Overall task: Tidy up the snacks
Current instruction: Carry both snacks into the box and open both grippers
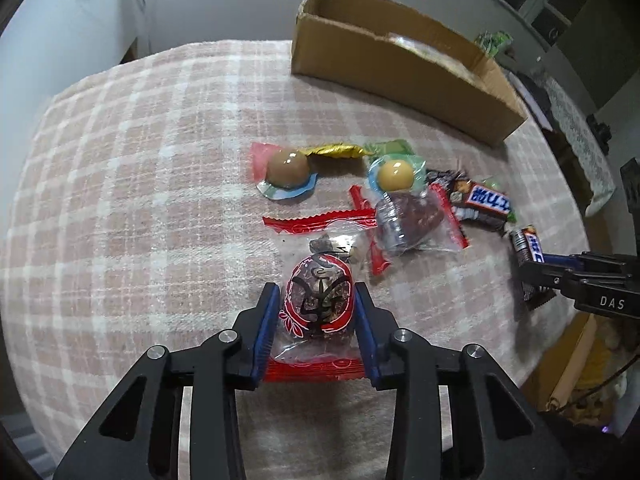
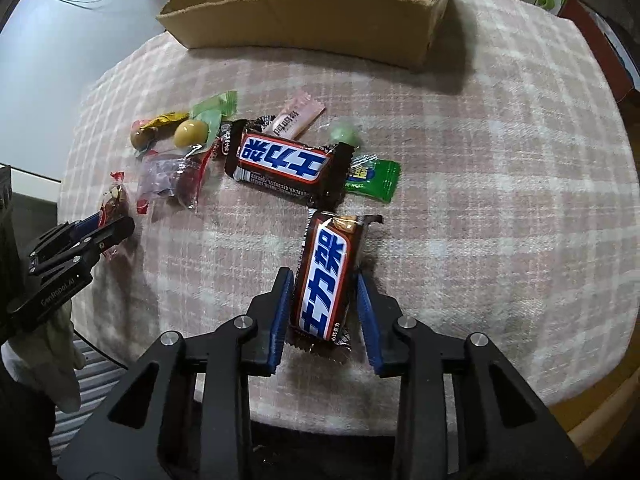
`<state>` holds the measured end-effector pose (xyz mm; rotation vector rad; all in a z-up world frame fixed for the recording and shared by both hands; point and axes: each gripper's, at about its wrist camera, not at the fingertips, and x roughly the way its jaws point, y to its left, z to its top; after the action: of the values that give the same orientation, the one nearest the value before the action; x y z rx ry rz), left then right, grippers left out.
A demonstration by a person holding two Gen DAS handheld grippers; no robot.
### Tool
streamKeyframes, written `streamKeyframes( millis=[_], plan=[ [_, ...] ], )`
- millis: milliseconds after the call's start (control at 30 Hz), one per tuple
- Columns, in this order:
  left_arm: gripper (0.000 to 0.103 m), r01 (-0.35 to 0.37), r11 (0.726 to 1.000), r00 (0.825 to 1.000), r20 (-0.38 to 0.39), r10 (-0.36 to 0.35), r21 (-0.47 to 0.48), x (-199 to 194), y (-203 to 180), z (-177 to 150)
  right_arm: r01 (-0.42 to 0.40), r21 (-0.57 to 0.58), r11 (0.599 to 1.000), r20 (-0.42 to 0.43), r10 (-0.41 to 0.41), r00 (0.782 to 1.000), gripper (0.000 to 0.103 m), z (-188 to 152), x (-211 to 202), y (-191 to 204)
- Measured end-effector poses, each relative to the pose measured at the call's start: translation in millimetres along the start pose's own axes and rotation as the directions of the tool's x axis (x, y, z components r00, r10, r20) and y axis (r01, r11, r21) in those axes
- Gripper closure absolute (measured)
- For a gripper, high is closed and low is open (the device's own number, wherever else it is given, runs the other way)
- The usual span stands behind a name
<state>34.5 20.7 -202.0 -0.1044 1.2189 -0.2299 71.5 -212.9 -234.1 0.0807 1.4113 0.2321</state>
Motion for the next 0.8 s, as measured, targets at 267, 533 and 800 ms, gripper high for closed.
streamKeyframes(
  millis=[267, 533, 800],
  plan=[
    [0.068, 0.021, 1.0, 0.998, 0.064, -0.022, 0.017, -28, -3, 15, 0.0, -0.026, 1.0, 0.092, 0.003, 0.996, 0.071, -4, -48, -14],
    [0.068, 0.035, 0.998, 0.993, 0.108, -0.041, 0.054, -33, -23, 43, -0.015, -0.016, 1.0, 0.163, 0.017, 0.986, 0.071, 9, -73, -13],
    [0.068, 0.04, 0.995, 0.986, 0.158, -0.054, 0.088, -36, -37, 78, -0.008, -0.025, 1.0, 0.249, 0.014, 0.968, 0.071, 43, -98, -12]
  ],
)
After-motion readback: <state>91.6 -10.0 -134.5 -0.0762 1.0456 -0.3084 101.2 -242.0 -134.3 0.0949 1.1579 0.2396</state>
